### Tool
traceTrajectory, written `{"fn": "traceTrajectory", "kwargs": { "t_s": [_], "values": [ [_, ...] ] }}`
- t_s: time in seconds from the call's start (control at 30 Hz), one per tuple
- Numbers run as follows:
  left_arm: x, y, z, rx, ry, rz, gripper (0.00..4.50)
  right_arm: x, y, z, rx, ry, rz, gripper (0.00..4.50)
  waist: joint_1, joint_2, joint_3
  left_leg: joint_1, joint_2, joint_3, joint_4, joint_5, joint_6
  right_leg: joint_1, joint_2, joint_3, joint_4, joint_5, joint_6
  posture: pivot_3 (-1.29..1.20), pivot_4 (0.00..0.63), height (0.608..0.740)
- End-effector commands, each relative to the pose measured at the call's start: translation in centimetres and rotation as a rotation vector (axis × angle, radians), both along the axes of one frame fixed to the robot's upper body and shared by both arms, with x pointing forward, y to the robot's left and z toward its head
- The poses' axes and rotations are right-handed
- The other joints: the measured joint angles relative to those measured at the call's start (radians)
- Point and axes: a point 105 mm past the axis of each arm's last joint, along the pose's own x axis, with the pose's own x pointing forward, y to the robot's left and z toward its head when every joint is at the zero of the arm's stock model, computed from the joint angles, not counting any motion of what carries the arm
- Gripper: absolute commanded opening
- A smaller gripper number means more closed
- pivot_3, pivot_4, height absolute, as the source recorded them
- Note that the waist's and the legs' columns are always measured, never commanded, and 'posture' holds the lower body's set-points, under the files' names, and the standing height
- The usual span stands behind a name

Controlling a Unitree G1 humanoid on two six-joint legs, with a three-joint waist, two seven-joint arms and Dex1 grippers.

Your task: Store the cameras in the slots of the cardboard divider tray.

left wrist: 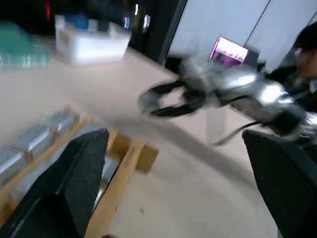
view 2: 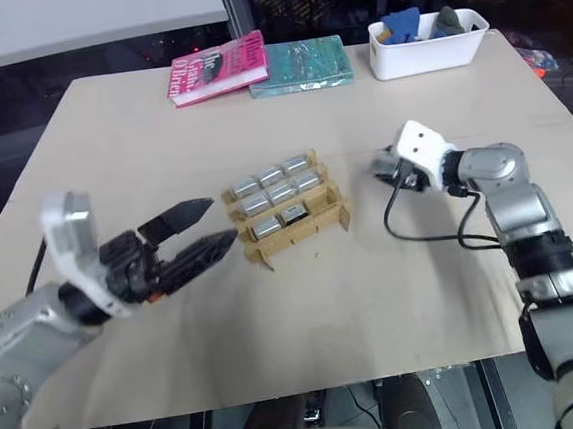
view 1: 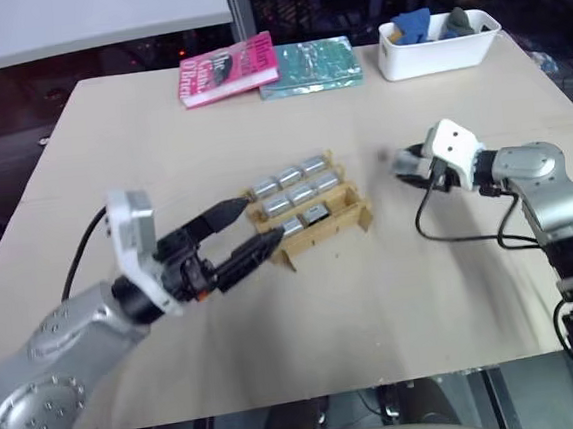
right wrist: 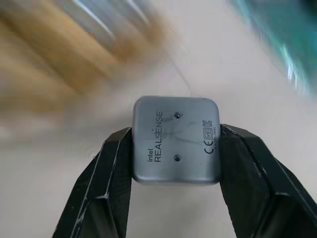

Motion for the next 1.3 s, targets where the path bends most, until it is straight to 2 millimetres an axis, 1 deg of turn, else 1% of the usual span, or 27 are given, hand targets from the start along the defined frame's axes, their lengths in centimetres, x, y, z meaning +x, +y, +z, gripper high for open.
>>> {"fn": "traceTrajectory", "kwargs": {
  "t_s": [0.03, 0.07, 0.13, 0.23, 0.33, 0.47, 0.57, 0.6, 0.63, 0.7, 0.77, 0.8, 0.83, 0.87, 0.9, 0.93, 0.97, 1.03, 1.07, 1.13, 1.17, 1.3],
  "values": [
    [1.3, -1.4, -1.2, -0.025, 0.151, -0.023, 4.5, -3.7, 2.8, 2.0, -0.013, -0.133, 0.126, 1.93, -0.007, -0.001, 0.0, 0.0, 0.0, 0.001, 0.0, 0.0, 0.0, 0.0, 0.0, 0.001, 0.0, 0.0, 0.0, 0.0, 0.15, 0.74],
    [2.0, -2.4, -1.0, -0.057, 0.168, -0.046, 4.5, -4.5, 3.6, 2.3, 0.014, -0.133, 0.142, 1.93, -0.007, -0.002, -0.001, 0.0, -0.001, 0.001, 0.001, 0.0, 0.0, 0.0, 0.0, 0.001, 0.0, 0.0, 0.0, 0.0, 0.15, 0.74],
    [2.9, -3.9, -0.6, -0.103, 0.204, -0.088, 4.5, -5.5, 4.8, 2.8, 0.06, -0.135, 0.15, 1.93, -0.006, -0.004, 0.0, 0.001, -0.001, 0.0, 0.004, 0.0, 0.0, 0.002, -0.001, 0.0, 0.001, 0.0, 0.0, 0.0, 0.15, 0.74],
    [3.6, -5.1, -0.2, -0.126, 0.237, -0.123, 4.5, -5.8, 5.5, 3.1, 0.077, -0.148, 0.132, 1.93, -0.007, -0.004, 0.0, 0.0, -0.001, 0.0, 0.005, 0.0, 0.0, 0.002, -0.001, 0.0, 0.002, 0.0, 0.0, 0.0, 0.15, 0.74],
    [4.2, -5.7, 0.3, -0.139, 0.249, -0.146, 4.5, -6.0, 5.7, 3.1, 0.076, -0.155, 0.117, 1.93, -0.009, -0.004, 0.0, 0.001, -0.001, -0.001, 0.005, 0.001, -0.001, 0.002, 0.0, 0.0, 0.002, 0.0, 0.0, 0.0, 0.15, 0.74],
    [4.4, -6.0, 0.3, -0.128, 0.256, -0.163, 4.5, -6.1, 5.8, 3.3, 0.087, -0.158, 0.097, 1.93, -0.012, -0.004, 0.0, 0.001, -0.001, -0.001, 0.005, 0.001, -0.002, 0.001, 0.0, 0.0, 0.002, 0.0, 0.0, 0.0, 0.15, 0.74],
    [4.2, -6.5, 0.5, -0.133, 0.265, -0.191, 3.68, -6.0, 5.6, 3.4, 0.087, -0.164, 0.083, 1.93, -0.013, -0.004, 0.0, 0.0, -0.001, 0.0, 0.005, 0.001, -0.002, 0.002, 0.0, 0.0, 0.002, 0.0, 0.0, 0.0, 0.15, 0.74],
    [4.1, -6.6, 0.5, -0.132, 0.269, -0.202, 3.24, -6.0, 5.6, 3.5, 0.088, -0.165, 0.08, 1.93, -0.013, -0.004, 0.0, 0.0, -0.001, -0.001, 0.005, 0.001, -0.002, 0.002, 0.0, 0.0, 0.002, 0.0, 0.0, 0.0, 0.15, 0.74],
    [4.1, -6.8, 0.4, -0.131, 0.272, -0.203, 2.65, -6.0, 5.6, 3.5, 0.091, -0.167, 0.079, 1.93, -0.012, -0.004, 0.0, 0.0, -0.001, -0.001, 0.005, 0.001, -0.002, 0.002, 0.0, 0.0, 0.002, 0.0, 0.0, 0.0, 0.15, 0.74],
    [4.2, -7.0, 0.4, -0.131, 0.274, -0.205, 1.94, -6.0, 5.7, 3.7, 0.098, -0.169, 0.078, 1.93, -0.011, -0.004, 0.0, 0.0, -0.001, -0.001, 0.005, 0.001, -0.002, 0.002, 0.0, 0.0, 0.002, 0.0, 0.0, 0.0, 0.15, 0.74],
    [4.2, -7.3, 0.4, -0.133, 0.274, -0.213, 1.03, -6.0, 5.8, 3.7, 0.103, -0.166, 0.078, 1.93, -0.011, -0.004, 0.0, 0.0, -0.001, -0.001, 0.005, 0.001, -0.002, 0.002, 0.0, 0.0, 0.002, 0.0, 0.0, 0.0, 0.15, 0.74],
    [4.3, -7.4, 0.4, -0.136, 0.271, -0.215, 0.71, -6.1, 5.9, 3.6, 0.108, -0.146, 0.083, 1.93, -0.011, -0.004, 0.0, 0.0, -0.001, 0.0, 0.005, 0.001, -0.002, 0.002, 0.0, 0.0, 0.002, 0.0, 0.0, 0.0, 0.15, 0.74],
    [4.3, -7.2, 0.4, -0.138, 0.269, -0.216, 0.71, -6.5, 6.0, 3.3, 0.13, -0.075, 0.109, 1.93, -0.011, -0.004, 0.0, 0.0, -0.001, -0.001, 0.005, 0.001, -0.002, 0.002, 0.0, 0.0, 0.002, 0.0, 0.0, 0.0, 0.15, 0.74],
    [4.3, -7.0, 0.4, -0.139, 0.268, -0.214, 0.71, -6.8, 6.1, 3.3, 0.148, -0.041, 0.122, 1.93, -0.011, -0.004, 0.0, 0.0, -0.001, -0.001, 0.005, 0.001, -0.002, 0.002, 0.0, 0.0, 0.002, 0.0, 0.0, 0.0, 0.15, 0.74],
    [4.4, -6.7, 0.5, -0.137, 0.265, -0.211, 0.71, -6.9, 6.2, 3.3, 0.161, -0.025, 0.126, 2.73, -0.012, -0.004, 0.0, 0.0, -0.001, -0.001, 0.005, 0.001, -0.002, 0.002, 0.0, 0.0, 0.002, 0.0, 0.0, 0.0, 0.15, 0.74],
    [4.4, -6.5, 0.7, -0.133, 0.253, -0.211, 0.71, -6.8, 6.2, 3.4, 0.167, -0.031, 0.115, 2.96, -0.012, -0.004, 0.0, 0.0, -0.001, -0.001, 0.005, 0.001, -0.002, 0.002, 0.0, 0.0, 0.002, 0.0, 0.0, 0.0, 0.15, 0.74],
    [4.5, -6.4, 1.0, -0.125, 0.231, -0.214, 0.71, -6.3, 5.8, 3.7, 0.184, -0.061, 0.065, 3.28, -0.014, -0.004, 0.0, 0.0, -0.001, -0.001, 0.005, 0.001, -0.002, 0.002, 0.0, 0.0, 0.002, 0.0, 0.0, 0.0, 0.15, 0.74],
    [5.2, -6.1, 1.7, -0.105, 0.188, -0.199, 0.71, -5.9, 4.8, 3.5, 0.21, -0.042, -0.002, 4.29, -0.014, -0.004, 0.0, 0.0, -0.001, -0.001, 0.005, 0.001, -0.002, 0.001, 0.0, 0.0, 0.002, 0.0, 0.0, 0.0, 0.15, 0.74],
    [5.7, -5.9, 2.0, -0.083, 0.167, -0.187, 0.71, -6.0, 4.2, 3.3, 0.213, -0.027, -0.026, 4.4, -0.007, -0.004, 0.0, 0.0, -0.001, -0.001, 0.005, 0.001, -0.002, 0.001, 0.0, 0.0, 0.002, 0.0, 0.0, 0.0, 0.15, 0.74],
    [7.0, -5.7, 2.3, -0.007, 0.116, -0.172, 0.71, -6.2, 2.3, 3.0, 0.26, 0.013, -0.108, 4.4, 0.006, -0.005, 0.0, 0.0, -0.002, -0.002, 0.005, 0.001, -0.002, 0.002, 0.0, -0.002, 0.001, 0.0, 0.0, 0.0, 0.15, 0.74],
    [7.7, -5.7, 2.4, 0.041, 0.091, -0.169, 0.71, -6.7, 1.4, 2.8, 0.293, 0.054, -0.136, 4.4, 0.011, -0.005, 0.0, 0.0, -0.003, -0.002, 0.005, 0.001, -0.002, 0.002, 0.001, -0.002, 0.001, 0.0, 0.0, 0.0, 0.15, 0.74],
    [9.5, -6.3, 2.2, 0.163, 0.025, -0.209, 0.71, -8.8, -0.5, 2.4, 0.403, 0.165, -0.165, 4.4, 0.011, -0.005, 0.0, -0.001, -0.004, -0.002, 0.005, 0.001, -0.001, 0.003, 0.003, -0.004, 0.0, 0.0, 0.0, 0.0, 0.15, 0.74]
  ]
}}
